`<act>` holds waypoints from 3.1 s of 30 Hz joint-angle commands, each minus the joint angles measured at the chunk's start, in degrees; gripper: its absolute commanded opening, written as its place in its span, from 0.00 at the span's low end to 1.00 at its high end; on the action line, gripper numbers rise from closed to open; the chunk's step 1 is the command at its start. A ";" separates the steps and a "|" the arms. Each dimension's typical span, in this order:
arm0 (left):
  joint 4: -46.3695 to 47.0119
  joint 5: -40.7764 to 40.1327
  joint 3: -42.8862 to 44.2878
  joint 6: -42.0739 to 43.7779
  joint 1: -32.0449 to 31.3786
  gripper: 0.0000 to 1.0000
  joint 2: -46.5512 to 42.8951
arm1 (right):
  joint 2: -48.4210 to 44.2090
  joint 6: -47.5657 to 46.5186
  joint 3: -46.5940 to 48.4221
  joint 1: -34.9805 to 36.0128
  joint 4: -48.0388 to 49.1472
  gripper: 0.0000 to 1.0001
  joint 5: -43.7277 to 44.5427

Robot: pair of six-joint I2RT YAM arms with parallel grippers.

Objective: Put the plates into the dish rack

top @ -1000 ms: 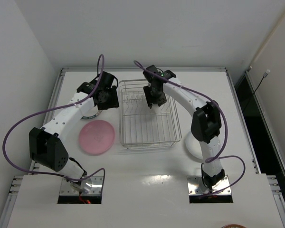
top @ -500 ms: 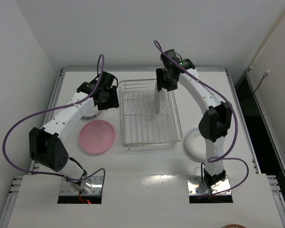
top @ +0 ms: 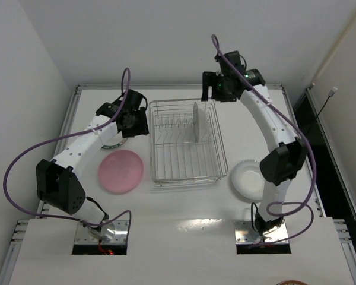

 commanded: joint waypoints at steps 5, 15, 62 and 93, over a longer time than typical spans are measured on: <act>0.80 0.05 -0.15 0.15 -0.46 0.47 -2.43 | -14.33 4.20 -7.19 -7.87 -3.59 1.00 6.00; 0.80 0.57 -0.67 0.15 -0.46 0.48 -1.38 | -34.92 5.55 -52.88 -31.34 -0.72 1.00 -6.17; 1.32 1.19 -0.15 -0.37 -0.46 0.48 -0.84 | -19.81 -7.11 -71.90 -52.53 14.93 0.86 -38.16; 1.32 3.39 -0.68 -0.90 -0.46 0.48 -0.32 | -30.70 5.63 -47.65 -43.04 11.41 0.00 -19.53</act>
